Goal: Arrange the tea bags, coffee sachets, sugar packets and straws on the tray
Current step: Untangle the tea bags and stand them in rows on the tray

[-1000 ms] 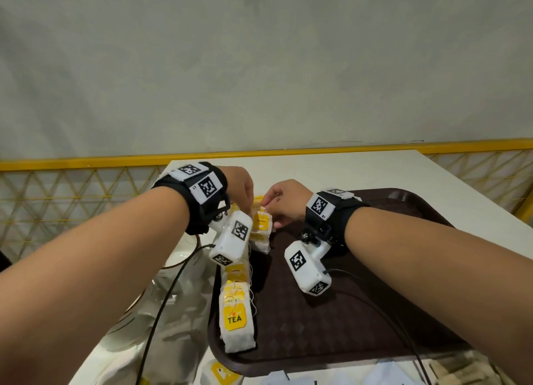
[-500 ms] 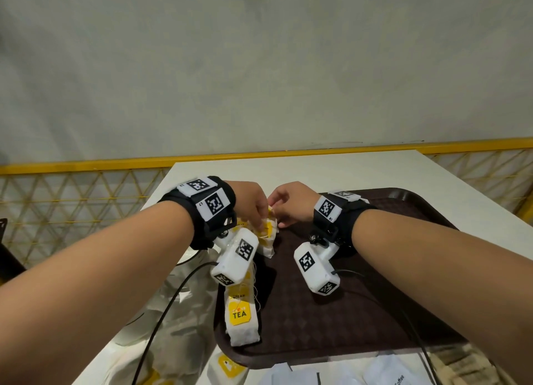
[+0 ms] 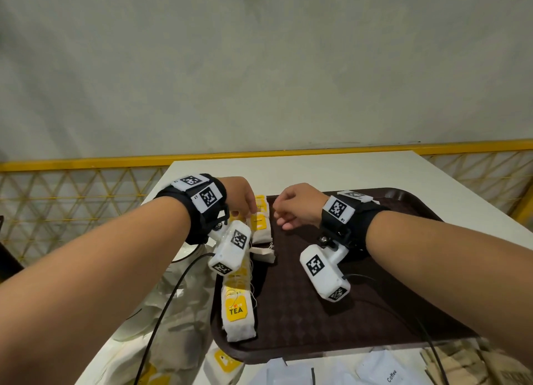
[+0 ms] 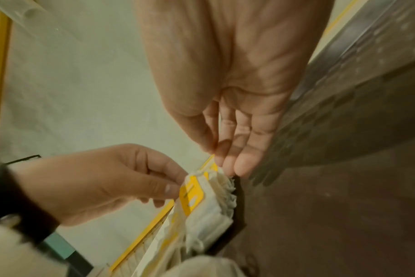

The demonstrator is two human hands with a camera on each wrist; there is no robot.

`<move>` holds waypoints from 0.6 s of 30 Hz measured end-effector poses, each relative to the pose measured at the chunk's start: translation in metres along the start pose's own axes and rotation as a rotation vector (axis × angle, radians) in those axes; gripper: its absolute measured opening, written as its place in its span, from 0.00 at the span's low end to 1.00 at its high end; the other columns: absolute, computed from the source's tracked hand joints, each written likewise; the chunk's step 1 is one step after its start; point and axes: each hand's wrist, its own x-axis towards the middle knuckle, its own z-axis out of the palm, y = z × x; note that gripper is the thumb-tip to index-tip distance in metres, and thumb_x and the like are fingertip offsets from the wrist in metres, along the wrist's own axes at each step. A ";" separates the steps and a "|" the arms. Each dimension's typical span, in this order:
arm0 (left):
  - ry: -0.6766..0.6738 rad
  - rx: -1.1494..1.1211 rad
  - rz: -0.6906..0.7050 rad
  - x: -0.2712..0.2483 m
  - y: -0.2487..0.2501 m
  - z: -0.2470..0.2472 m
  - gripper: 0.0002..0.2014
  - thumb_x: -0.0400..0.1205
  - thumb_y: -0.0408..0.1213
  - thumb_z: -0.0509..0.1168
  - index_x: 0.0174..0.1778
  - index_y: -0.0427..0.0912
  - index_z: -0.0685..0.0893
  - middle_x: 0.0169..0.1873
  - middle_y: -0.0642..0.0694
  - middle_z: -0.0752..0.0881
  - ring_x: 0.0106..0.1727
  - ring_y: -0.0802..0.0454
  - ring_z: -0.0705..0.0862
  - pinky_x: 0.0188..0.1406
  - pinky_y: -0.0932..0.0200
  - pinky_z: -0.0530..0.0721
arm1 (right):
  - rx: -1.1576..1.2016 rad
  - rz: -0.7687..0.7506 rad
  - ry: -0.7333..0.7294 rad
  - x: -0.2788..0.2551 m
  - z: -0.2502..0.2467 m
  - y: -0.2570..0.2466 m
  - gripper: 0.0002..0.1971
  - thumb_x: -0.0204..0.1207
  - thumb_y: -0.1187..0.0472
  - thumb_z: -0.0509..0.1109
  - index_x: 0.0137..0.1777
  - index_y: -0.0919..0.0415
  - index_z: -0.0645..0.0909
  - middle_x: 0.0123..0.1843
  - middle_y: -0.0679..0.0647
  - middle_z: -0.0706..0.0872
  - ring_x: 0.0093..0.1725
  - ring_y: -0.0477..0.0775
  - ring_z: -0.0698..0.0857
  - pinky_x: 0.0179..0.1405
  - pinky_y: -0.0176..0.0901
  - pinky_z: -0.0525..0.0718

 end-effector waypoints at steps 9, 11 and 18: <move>-0.015 -0.061 -0.014 0.003 0.000 0.003 0.08 0.76 0.31 0.72 0.41 0.52 0.88 0.48 0.45 0.89 0.43 0.54 0.82 0.53 0.58 0.83 | -0.089 -0.011 -0.117 -0.017 0.014 0.011 0.15 0.69 0.76 0.77 0.47 0.60 0.77 0.38 0.58 0.85 0.35 0.52 0.86 0.34 0.41 0.88; -0.008 -0.069 -0.011 0.001 0.000 0.004 0.08 0.74 0.32 0.74 0.40 0.52 0.88 0.50 0.44 0.90 0.43 0.54 0.82 0.52 0.58 0.83 | -0.116 -0.015 -0.103 -0.017 0.015 0.011 0.16 0.68 0.77 0.76 0.46 0.57 0.77 0.41 0.59 0.85 0.37 0.53 0.86 0.33 0.40 0.87; -0.017 -0.082 -0.027 0.002 -0.003 0.003 0.07 0.76 0.33 0.72 0.38 0.52 0.88 0.42 0.47 0.88 0.41 0.54 0.81 0.49 0.59 0.81 | -0.115 -0.012 -0.107 -0.021 0.007 0.012 0.17 0.65 0.76 0.79 0.48 0.59 0.79 0.40 0.59 0.88 0.37 0.52 0.88 0.31 0.39 0.86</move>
